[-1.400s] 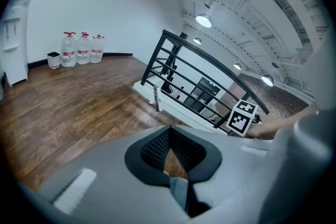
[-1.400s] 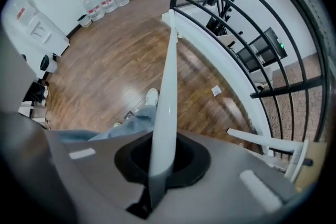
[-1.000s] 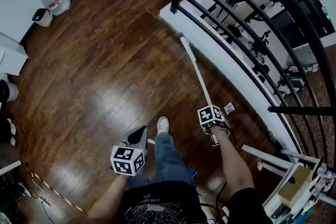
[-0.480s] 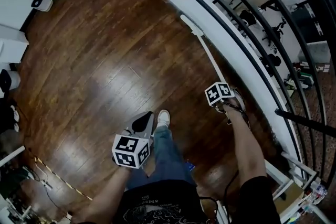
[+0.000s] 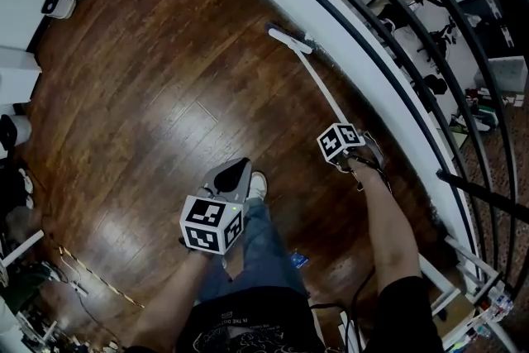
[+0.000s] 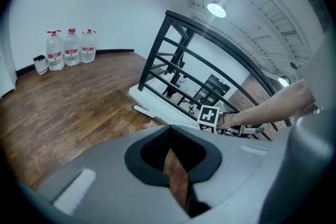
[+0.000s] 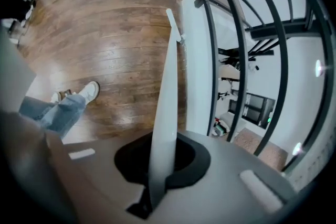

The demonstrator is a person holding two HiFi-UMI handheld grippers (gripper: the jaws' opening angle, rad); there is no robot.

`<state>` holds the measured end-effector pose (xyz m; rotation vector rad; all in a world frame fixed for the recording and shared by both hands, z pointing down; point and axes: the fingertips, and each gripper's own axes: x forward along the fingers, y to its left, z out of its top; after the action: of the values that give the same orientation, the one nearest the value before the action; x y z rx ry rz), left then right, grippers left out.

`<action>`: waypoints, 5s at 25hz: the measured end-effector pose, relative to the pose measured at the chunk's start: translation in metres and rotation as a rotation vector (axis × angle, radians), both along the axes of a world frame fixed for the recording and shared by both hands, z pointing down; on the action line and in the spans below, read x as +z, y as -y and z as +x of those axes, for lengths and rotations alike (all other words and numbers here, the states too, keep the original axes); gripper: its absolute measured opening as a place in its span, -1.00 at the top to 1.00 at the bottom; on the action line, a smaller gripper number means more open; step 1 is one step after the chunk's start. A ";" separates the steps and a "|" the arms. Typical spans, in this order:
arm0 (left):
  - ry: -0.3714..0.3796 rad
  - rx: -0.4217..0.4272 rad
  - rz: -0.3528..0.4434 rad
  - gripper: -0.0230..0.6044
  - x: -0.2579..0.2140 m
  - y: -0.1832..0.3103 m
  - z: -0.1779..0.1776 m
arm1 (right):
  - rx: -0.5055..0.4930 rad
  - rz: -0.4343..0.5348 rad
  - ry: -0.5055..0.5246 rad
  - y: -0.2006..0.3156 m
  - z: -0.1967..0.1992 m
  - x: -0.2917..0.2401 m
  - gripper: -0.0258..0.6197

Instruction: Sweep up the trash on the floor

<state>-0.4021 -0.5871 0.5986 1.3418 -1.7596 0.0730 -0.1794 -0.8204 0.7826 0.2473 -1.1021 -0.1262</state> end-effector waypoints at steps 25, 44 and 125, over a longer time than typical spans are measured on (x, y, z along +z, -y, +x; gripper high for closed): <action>0.011 0.024 0.043 0.91 -0.016 -0.164 0.035 | 0.277 -0.249 -0.011 -0.260 0.089 -0.014 0.92; -0.038 0.058 0.035 0.91 -0.011 -0.384 0.087 | 0.469 -0.316 -0.019 -0.524 0.156 -0.042 0.92; -0.030 0.479 0.051 0.91 -0.039 -0.232 0.413 | 1.190 -0.140 0.414 -0.445 0.466 -0.076 0.92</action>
<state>0.0109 -0.3553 0.5598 1.7674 -1.3905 0.2723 0.2870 -0.3758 0.7065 0.7845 -1.2011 1.0977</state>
